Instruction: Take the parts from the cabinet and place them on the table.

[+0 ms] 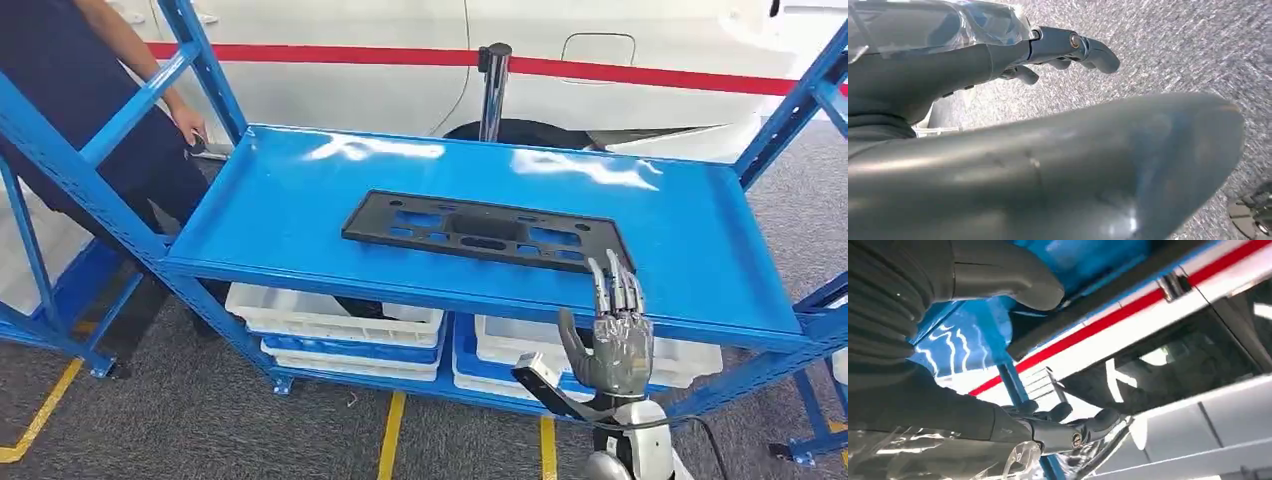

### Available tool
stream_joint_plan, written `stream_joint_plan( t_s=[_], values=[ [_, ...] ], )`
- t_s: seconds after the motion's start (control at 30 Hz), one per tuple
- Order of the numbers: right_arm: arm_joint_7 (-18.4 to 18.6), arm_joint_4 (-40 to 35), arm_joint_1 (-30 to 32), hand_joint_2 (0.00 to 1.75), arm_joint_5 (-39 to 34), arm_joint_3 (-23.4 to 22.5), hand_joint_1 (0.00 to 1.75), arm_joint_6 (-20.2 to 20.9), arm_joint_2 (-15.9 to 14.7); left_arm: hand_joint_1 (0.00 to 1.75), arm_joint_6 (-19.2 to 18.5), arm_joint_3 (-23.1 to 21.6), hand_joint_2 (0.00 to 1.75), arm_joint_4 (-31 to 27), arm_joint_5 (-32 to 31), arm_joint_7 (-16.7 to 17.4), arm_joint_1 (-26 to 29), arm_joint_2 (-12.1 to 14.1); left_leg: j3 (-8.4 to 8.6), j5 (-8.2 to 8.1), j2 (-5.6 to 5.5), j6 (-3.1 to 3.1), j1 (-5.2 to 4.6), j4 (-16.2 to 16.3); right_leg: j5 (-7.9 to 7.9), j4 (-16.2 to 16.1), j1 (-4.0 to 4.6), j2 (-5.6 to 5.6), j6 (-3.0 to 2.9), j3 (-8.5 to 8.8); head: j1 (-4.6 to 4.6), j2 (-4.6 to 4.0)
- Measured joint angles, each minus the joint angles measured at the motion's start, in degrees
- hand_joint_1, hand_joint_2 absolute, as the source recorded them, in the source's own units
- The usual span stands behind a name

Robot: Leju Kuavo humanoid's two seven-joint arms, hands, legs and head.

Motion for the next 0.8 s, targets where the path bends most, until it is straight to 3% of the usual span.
stream_joint_plan(
  t_s=[0.07,0.1,0.13,0.17,0.2,0.23,0.27,0.33,0.37,0.4,0.43,0.47,0.5,0.7,0.8],
  values=[
    [-0.1,0.5,-0.4,1.75,0.4,0.2,0.00,0.5,-0.4,0.00,-0.1,0.0,0.00,0.0,-0.2,-0.1,-0.1,0.0,-1.61,-2.30,0.14,-0.62,0.25,3.3,0.09,0.0,-0.15,-0.03,-0.22,-0.10,-0.15,0.00],
    [-0.2,1.0,-0.6,1.75,0.7,0.5,0.00,0.9,-0.7,0.00,-0.2,0.0,0.00,0.0,-0.3,-0.1,-0.3,0.0,-3.35,-4.29,0.15,-1.00,0.58,7.1,0.10,0.0,-0.17,-0.06,-0.27,-0.18,-0.11,0.00],
    [-0.5,1.6,-0.9,1.75,1.2,0.9,0.00,1.7,-1.0,0.00,-0.2,0.0,0.00,0.0,-0.4,-0.1,-0.3,0.0,-5.99,-6.88,0.16,-1.44,0.97,13.0,0.10,0.0,-0.23,-0.06,-0.27,-0.31,-0.11,0.00],
    [-0.5,2.0,-0.9,1.75,1.7,1.3,0.00,2.5,-1.4,0.00,-0.3,0.0,0.00,0.0,-0.4,-0.1,-0.3,0.0,-7.99,-8.37,0.16,-1.71,1.25,17.3,0.11,0.0,-0.28,-0.07,-0.26,-0.35,-0.11,0.00],
    [-0.6,2.4,-0.8,1.75,2.3,1.6,0.00,3.3,-1.9,0.00,-0.4,0.0,0.00,0.0,-0.4,-0.1,-0.3,0.0,-8.96,-8.52,0.17,-1.92,1.47,19.3,0.11,0.0,-0.37,-0.07,-0.24,-0.37,-0.11,0.00],
    [-0.5,2.8,-0.8,1.75,2.8,2.0,0.00,4.0,-2.3,0.00,-0.6,0.0,0.00,0.0,-0.4,-0.1,-0.2,0.1,-8.40,-7.42,0.19,-2.05,1.68,18.1,0.13,0.0,-0.46,-0.07,-0.21,-0.34,-0.09,0.00],
    [-0.5,3.1,-0.8,1.75,3.1,2.3,0.00,4.4,-2.6,0.00,-0.7,0.0,0.00,0.0,-0.4,-0.1,-0.2,0.1,-6.52,-5.36,0.19,-2.08,1.81,14.4,0.15,0.0,-0.60,-0.06,-0.12,-0.30,-0.09,0.00],
    [-0.4,3.5,-1.0,1.75,3.2,2.6,0.00,4.9,-3.6,0.00,-1.0,0.0,0.00,0.0,-0.4,-0.1,-0.3,0.3,-0.27,-0.21,0.27,-1.83,1.87,2.0,0.17,0.0,-0.80,-0.05,0.27,-0.08,-0.09,0.00],
    [-0.4,3.8,-1.1,1.75,3.2,2.7,0.00,5.0,-4.1,0.00,-1.2,0.0,0.00,0.0,-0.4,-0.2,-0.3,0.3,1.05,-0.27,0.29,-1.61,1.74,-1.2,0.13,0.0,-0.70,-0.07,0.70,-0.11,-0.09,0.00],
    [-0.3,4.0,-1.2,1.75,3.1,2.7,0.00,5.2,-4.6,0.00,-1.2,0.0,0.00,0.0,-0.5,-0.2,-0.3,0.4,0.98,-0.05,0.21,-1.23,1.29,-1.2,0.12,0.0,-0.54,-0.04,1.26,-0.21,0.00,0.00],
    [-0.2,4.2,-1.3,1.75,3.1,2.7,0.00,5.4,-5.4,0.00,-1.2,0.0,0.00,0.0,-0.8,0.0,-0.1,0.4,0.97,0.32,0.16,-1.64,1.66,-1.5,-0.69,0.5,-0.03,-0.05,1.17,-0.33,0.00,0.00],
    [0.0,4.3,-1.3,1.75,3.1,2.8,0.00,5.8,-5.8,0.00,-1.2,-0.1,0.00,0.0,-1.0,0.6,0.0,0.6,1.04,0.18,0.17,-1.72,1.58,-1.4,-0.18,0.3,-0.30,0.03,-0.24,-0.26,0.09,0.00],
    [0.1,4.5,-1.3,1.75,3.1,2.9,0.00,6.1,-6.2,0.00,-1.1,-0.1,0.00,0.0,-1.0,1.1,0.2,0.9,1.00,0.22,0.17,-1.59,1.41,-1.4,-0.06,0.2,-0.27,0.07,-0.24,-0.17,0.09,0.00],
    [0.4,5.3,-1.8,1.75,2.9,3.2,0.00,6.7,-8.1,0.00,-1.0,-0.1,0.00,0.0,-0.9,1.2,0.2,2.6,0.88,0.28,0.17,-1.11,1.30,-1.4,0.55,-0.7,-0.39,0.06,1.31,0.13,0.20,0.02],
    [1.1,5.4,-1.8,1.75,2.9,3.3,0.00,6.7,-8.7,0.00,0.5,0.0,0.00,0.0,0.9,1.1,0.2,3.1,0.90,0.25,0.18,-1.06,1.28,-1.4,0.50,-0.7,-0.39,0.06,1.51,0.13,0.20,0.00]
  ],
)
